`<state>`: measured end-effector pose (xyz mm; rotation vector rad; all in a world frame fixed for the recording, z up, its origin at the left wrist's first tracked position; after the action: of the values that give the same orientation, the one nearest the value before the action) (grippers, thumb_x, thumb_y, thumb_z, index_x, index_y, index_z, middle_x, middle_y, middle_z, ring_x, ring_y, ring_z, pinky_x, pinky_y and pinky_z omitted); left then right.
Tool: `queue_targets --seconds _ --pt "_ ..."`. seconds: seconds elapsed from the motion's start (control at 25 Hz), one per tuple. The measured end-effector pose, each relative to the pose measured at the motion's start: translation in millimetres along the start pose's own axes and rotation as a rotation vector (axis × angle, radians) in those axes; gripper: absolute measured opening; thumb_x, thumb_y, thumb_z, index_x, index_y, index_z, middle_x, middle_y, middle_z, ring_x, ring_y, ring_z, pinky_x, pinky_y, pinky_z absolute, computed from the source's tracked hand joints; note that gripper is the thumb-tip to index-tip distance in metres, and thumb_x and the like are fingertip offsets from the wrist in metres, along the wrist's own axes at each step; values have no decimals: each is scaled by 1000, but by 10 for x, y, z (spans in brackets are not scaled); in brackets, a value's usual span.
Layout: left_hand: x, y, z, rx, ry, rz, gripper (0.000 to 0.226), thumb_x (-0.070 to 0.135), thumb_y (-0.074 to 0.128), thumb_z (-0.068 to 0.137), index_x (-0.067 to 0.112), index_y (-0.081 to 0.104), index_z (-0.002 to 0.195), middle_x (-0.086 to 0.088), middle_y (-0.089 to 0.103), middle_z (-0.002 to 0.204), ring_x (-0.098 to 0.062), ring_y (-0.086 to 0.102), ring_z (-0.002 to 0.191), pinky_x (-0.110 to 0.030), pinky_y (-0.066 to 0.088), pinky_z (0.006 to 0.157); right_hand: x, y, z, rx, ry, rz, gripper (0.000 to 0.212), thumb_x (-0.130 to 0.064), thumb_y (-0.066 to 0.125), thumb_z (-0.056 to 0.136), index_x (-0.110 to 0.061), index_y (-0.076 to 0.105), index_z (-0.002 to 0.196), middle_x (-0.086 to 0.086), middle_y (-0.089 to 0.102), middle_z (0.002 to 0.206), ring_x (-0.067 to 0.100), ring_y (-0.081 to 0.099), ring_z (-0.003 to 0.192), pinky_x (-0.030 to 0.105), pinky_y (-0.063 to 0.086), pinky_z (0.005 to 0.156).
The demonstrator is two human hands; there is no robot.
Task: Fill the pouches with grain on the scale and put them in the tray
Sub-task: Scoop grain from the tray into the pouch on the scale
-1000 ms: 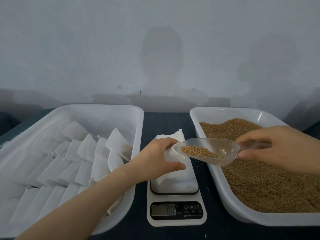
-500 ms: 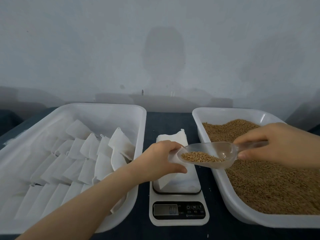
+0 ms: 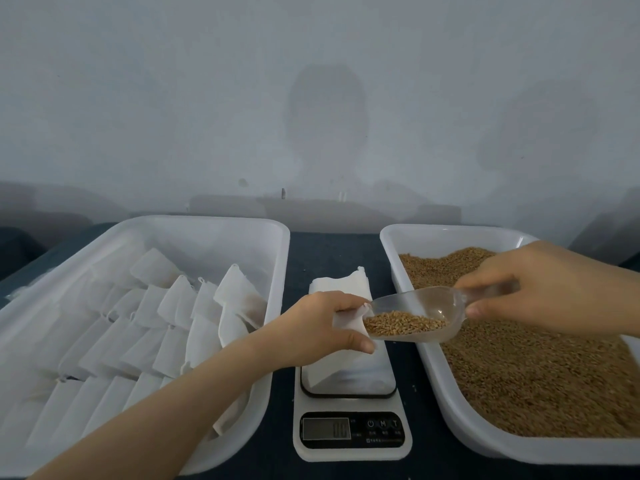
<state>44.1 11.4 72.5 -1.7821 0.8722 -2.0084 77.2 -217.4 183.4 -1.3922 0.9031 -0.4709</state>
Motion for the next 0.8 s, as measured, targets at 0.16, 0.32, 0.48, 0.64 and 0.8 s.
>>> queue_targets --seconds 0.16,0.32,0.48,0.64,0.8 --pt "70 -48 50 -17 27 -45 37 35 70 84 25 64 120 4 67 109 -4 59 94 -17 47 83 -58 -122 45 5 -13 -146 29 -66 51 66 -71 54 95 -43 57 90 -20 51 86 24 49 76" --pt "124 -43 99 -60 22 -29 41 31 74 81 16 64 118 0 65 107 -5 57 87 -17 46 80 -41 -106 53 9 5 -127 23 -64 56 71 -70 55 93 -41 59 89 -17 54 83 25 49 76" --pt "109 91 118 -76 -27 94 67 39 80 72 30 48 130 11 56 115 -9 53 104 -23 46 93 -6 -57 42 13 18 -16 21 -54 65 75 -68 59 89 -42 60 89 -20 54 84 22 47 73" --pt "141 111 146 44 -1 57 47 35 75 78 23 56 119 10 60 112 -9 58 99 -15 48 83 -38 -129 91 -10 23 -168 17 -62 56 75 -65 60 91 -32 65 85 -5 62 78 27 51 74" --pt "108 126 149 98 -24 -9 45 38 76 77 28 57 117 16 60 108 -1 59 93 -5 47 71 -225 -274 204 -36 -10 -365 20 -59 56 80 -56 62 99 -23 68 87 -2 61 79 25 50 70"
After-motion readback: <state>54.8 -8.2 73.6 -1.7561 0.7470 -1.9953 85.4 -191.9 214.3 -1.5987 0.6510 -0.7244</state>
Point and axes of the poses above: each hand's wrist, its own z-axis towards the middle knuckle, its own y-axis out of the palm, x = y × z, the point moved 4 cm from there along z, towards the middle knuckle
